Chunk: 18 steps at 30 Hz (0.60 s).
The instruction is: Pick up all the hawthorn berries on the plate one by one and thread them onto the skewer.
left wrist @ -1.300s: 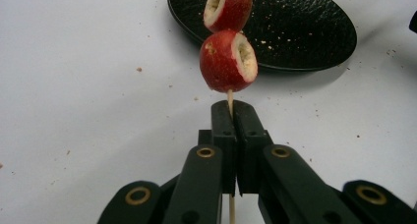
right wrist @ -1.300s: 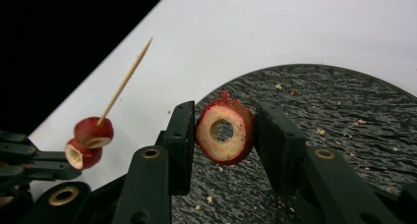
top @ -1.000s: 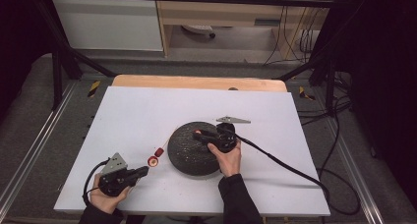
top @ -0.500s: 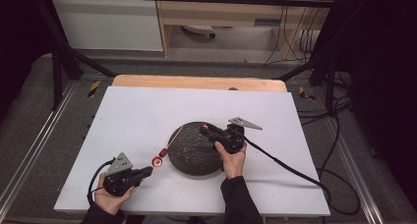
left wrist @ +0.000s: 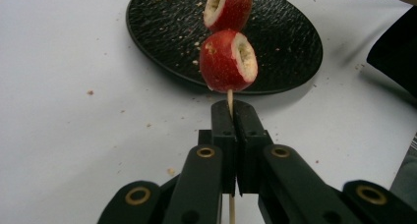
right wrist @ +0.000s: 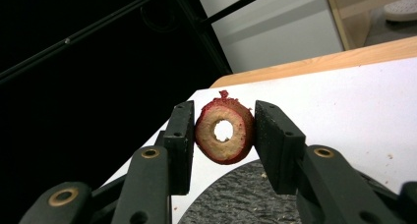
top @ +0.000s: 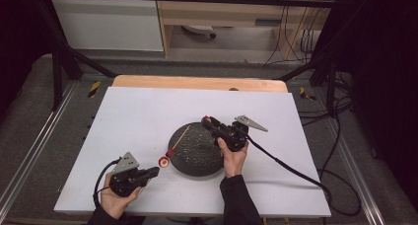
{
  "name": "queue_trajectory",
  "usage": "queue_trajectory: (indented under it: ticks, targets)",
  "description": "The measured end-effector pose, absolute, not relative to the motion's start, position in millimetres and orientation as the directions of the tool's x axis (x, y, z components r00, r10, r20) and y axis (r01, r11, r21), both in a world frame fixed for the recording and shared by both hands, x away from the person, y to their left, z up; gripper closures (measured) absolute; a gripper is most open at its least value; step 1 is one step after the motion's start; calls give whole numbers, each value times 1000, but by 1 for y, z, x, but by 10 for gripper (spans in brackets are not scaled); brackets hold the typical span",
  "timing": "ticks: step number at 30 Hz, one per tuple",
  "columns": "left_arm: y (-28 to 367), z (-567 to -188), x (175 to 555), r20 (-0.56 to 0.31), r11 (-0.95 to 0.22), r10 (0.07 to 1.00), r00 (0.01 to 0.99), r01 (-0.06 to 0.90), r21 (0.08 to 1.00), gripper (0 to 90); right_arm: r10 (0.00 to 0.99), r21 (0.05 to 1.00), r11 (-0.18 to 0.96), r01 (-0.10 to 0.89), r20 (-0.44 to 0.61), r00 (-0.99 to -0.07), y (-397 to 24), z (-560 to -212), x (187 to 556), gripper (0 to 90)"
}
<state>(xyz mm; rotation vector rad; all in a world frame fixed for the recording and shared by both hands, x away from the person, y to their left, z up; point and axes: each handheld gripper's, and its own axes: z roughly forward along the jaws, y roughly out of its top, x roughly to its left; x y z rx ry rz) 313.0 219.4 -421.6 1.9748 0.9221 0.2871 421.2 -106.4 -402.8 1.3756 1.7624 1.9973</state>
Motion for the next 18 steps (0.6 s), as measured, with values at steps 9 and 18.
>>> queue_trajectory:
  ticks: [9, 18]
  targets:
    - [200, -417, 315, -180, -299, 695, 696, 508, 808, 881, 641, 859, -316, 403, 506, -576, -107, -402, 422, 617]
    - [186, -414, 316, -198, -286, 688, 698, 512, 810, 881, 643, 865, -333, 375, 499, -581, -107, -400, 421, 618]
